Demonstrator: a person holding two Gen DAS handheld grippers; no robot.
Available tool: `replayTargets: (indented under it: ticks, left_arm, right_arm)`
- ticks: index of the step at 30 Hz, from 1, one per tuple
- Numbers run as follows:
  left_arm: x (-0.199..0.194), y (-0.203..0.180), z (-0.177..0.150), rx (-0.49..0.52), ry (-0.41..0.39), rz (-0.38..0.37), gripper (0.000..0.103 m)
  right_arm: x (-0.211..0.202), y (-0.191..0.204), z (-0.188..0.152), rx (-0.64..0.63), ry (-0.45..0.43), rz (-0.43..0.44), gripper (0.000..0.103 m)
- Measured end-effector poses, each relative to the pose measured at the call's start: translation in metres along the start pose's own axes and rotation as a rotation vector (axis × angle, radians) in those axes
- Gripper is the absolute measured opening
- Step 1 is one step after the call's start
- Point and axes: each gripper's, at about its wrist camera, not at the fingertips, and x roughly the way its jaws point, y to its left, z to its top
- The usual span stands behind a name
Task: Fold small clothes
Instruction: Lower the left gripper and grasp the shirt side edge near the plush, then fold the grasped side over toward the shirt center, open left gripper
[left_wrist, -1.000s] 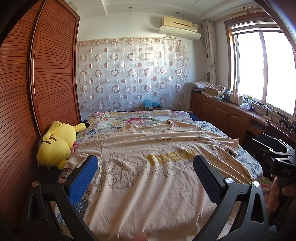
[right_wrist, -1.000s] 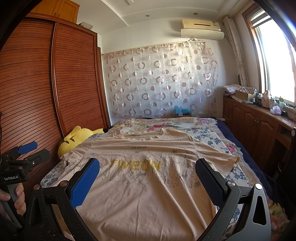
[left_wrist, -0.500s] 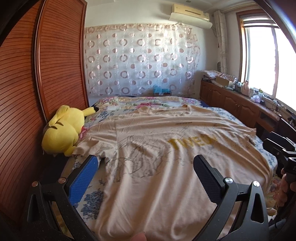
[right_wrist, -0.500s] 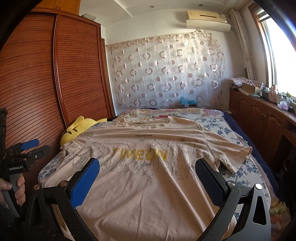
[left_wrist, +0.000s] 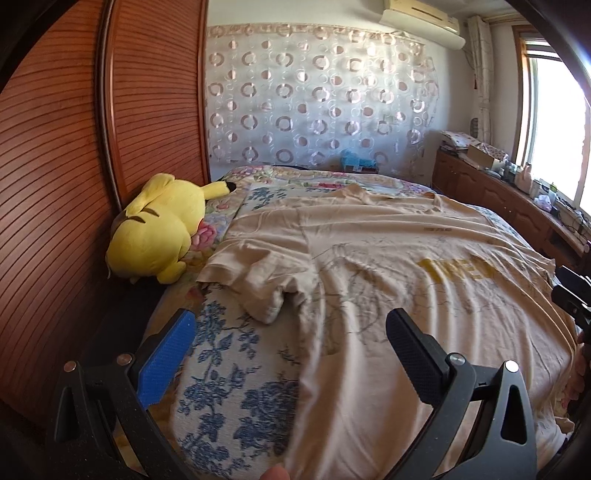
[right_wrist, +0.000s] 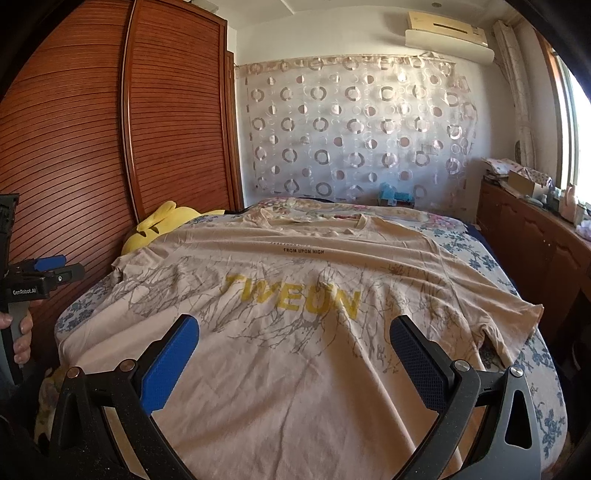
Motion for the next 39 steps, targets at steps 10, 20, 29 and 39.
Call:
replayTargets:
  ticks: [10,20,29,39]
  left_arm:
    - [0.035,0.035,0.002,-0.052,0.092,-0.048,0.092]
    - [0.085,0.07,0.035,-0.117,0.179,-0.13,0.066]
    - [0.136,0.076,0.041,-0.082,0.315,-0.082,0.05]
    - [0.133,0.069,0.053,0.033,0.288,-0.02,0.008]
  right_arm:
    - [0.012,-0.007,0.001,-0.011,0.044,0.107,0.103]
    - [0.022,-0.009,0.013,-0.066,0.08,0.143,0.103]
    - [0.043,-0.004,0.02,-0.102,0.14,0.127,0.103]
    - [0.045,0.001,0.026,-0.124,0.15,0.109,0.103]
